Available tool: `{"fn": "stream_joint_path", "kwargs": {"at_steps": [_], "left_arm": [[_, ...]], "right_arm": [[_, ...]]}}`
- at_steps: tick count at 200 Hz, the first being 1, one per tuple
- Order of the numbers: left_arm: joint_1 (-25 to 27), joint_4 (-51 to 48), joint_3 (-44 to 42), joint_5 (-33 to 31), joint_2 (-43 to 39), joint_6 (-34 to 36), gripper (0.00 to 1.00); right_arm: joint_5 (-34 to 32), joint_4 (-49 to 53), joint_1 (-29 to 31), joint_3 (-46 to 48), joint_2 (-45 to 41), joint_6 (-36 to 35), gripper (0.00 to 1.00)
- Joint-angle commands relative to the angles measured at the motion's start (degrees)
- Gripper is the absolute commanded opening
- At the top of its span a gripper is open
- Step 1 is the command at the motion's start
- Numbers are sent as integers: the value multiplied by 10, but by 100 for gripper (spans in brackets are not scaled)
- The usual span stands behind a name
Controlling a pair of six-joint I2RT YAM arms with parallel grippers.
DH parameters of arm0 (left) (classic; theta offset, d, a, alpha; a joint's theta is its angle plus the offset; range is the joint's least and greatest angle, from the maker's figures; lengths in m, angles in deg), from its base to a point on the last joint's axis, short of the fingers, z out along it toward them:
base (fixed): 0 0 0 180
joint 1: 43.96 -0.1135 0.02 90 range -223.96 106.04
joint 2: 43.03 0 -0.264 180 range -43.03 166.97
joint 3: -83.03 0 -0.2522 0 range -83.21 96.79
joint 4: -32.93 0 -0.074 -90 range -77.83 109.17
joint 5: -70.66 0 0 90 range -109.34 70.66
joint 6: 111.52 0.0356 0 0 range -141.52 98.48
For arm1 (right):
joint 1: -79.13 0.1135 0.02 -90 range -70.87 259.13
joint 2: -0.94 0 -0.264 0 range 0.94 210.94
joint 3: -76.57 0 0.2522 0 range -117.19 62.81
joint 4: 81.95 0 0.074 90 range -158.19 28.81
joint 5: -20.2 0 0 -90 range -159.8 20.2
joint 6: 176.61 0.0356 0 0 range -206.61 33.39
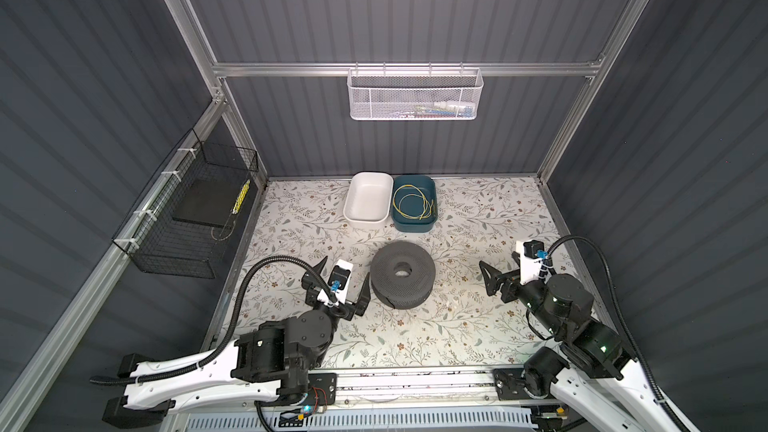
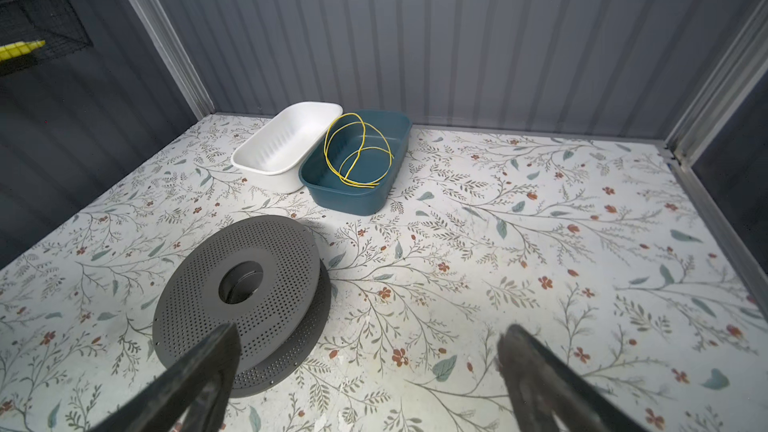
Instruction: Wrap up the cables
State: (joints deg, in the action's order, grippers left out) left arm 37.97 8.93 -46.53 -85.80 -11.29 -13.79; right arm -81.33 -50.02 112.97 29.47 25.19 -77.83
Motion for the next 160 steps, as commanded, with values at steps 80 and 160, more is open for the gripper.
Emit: {"fn": "stream_joint_path", "kwargs": {"at_steps": [80,160], "left_arm": [[-345,120,-46,309,92,-3,99],[-696,384,-150,549,254,-164,99]], "right_arm": [[15,-81,-1,33,-3,-37,99],[-16,-106,0,83,-34,-45,99]]}}
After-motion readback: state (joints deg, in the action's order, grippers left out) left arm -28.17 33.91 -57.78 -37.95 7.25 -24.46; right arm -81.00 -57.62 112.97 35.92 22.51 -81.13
